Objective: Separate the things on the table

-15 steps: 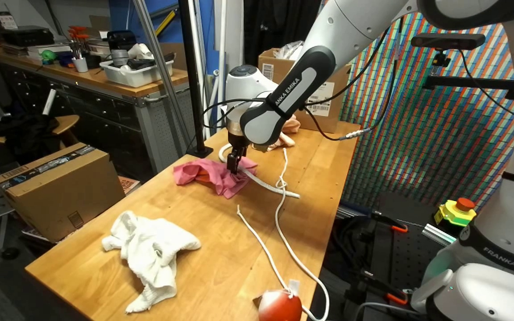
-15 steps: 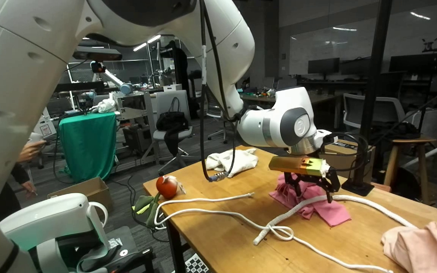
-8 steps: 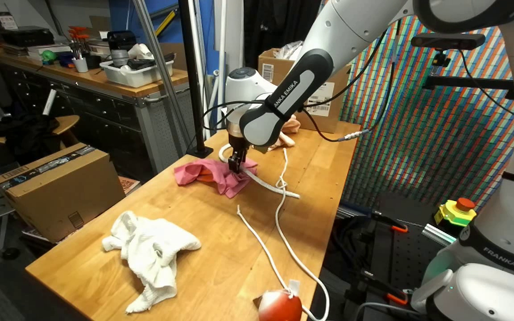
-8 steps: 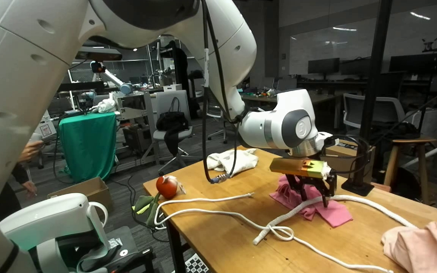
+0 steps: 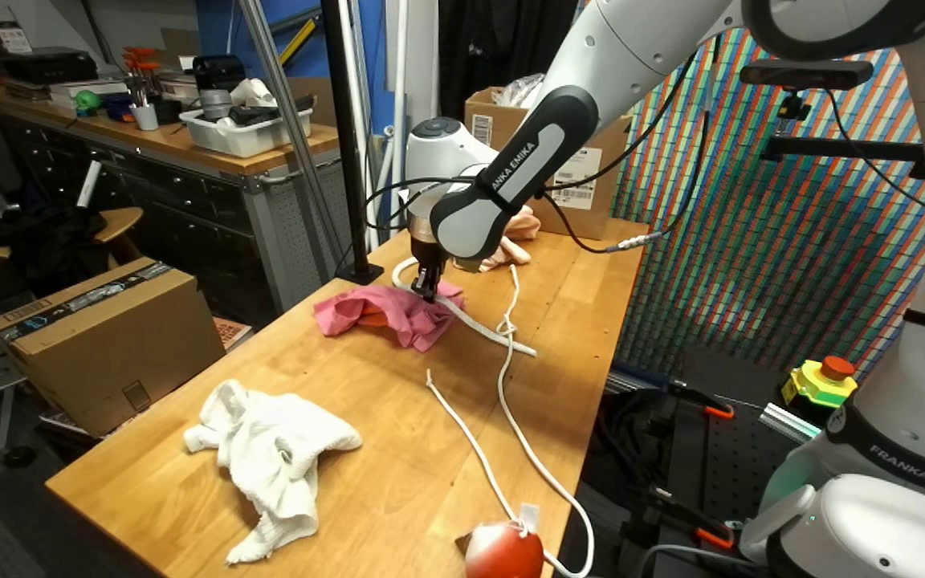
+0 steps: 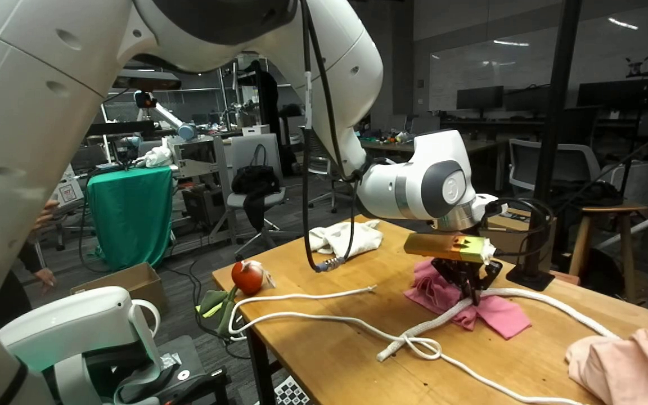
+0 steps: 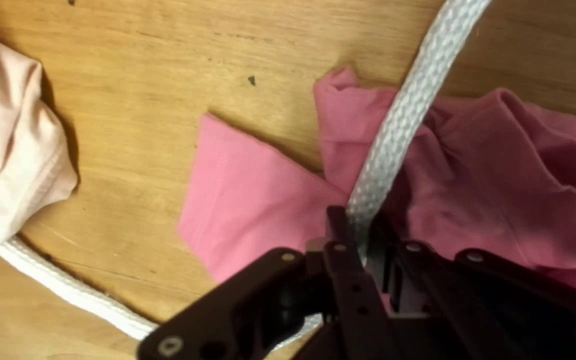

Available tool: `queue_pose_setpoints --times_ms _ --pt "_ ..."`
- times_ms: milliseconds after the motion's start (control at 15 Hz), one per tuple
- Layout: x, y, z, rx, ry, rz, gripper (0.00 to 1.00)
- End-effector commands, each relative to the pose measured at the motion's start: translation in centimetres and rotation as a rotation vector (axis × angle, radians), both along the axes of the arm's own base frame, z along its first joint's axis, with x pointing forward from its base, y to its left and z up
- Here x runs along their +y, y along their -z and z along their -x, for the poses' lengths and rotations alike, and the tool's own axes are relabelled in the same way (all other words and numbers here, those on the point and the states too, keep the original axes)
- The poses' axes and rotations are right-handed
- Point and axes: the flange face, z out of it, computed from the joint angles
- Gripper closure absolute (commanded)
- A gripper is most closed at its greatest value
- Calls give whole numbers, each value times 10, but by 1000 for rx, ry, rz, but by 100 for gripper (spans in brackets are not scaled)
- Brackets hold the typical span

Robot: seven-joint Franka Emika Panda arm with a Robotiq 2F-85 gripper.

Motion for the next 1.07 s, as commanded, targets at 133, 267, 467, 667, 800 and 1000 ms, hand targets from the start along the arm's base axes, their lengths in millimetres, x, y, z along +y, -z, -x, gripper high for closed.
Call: queue_pose_setpoints --times_ms 133,267,467,667,800,1000 --pt "-8 -15 -7 -35 21 26 81" --pt "-11 -16 -9 -51 25 46 82" --pt "-17 -26 -14 -84 34 89 82" --pt "-24 -40 -20 -132 52 121 82" --pt "-27 -52 -25 -166 67 133 81" --pt "-32 -73 -31 -221 97 135 84"
